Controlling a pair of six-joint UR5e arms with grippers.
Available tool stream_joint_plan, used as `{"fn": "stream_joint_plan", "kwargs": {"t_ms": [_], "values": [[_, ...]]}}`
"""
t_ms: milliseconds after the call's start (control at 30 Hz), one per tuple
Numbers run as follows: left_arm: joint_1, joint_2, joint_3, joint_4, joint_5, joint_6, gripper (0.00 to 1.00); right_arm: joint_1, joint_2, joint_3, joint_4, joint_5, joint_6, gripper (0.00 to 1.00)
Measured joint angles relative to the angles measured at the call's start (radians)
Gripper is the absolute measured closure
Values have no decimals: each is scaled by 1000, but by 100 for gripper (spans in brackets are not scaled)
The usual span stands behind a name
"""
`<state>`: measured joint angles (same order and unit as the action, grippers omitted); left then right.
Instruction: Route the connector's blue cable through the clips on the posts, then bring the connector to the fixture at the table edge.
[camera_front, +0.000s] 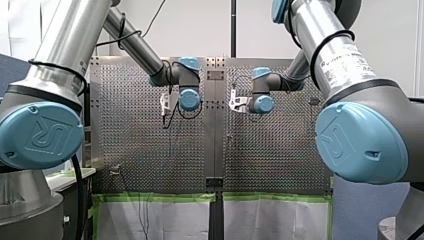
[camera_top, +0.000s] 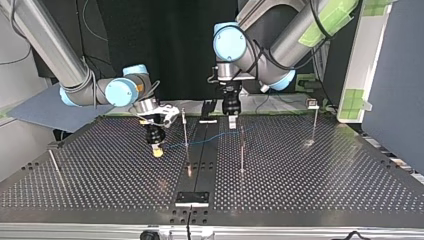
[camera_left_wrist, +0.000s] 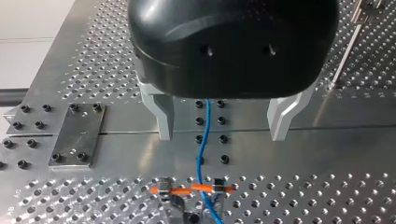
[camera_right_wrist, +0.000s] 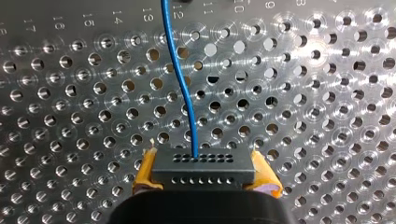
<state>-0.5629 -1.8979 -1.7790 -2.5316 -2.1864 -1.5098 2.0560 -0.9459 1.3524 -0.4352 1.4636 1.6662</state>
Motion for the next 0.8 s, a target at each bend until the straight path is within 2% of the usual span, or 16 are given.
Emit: {"fn": "stream_joint_plan", "kwargs": {"t_ms": [433, 800], "values": [[-8, -6, 49, -4, 6, 3, 0, 1, 0, 0, 1, 0, 0, 100], [-10, -76, 124, -57, -15, -1, 0, 2, 0, 0, 5, 0, 0, 100]]}}
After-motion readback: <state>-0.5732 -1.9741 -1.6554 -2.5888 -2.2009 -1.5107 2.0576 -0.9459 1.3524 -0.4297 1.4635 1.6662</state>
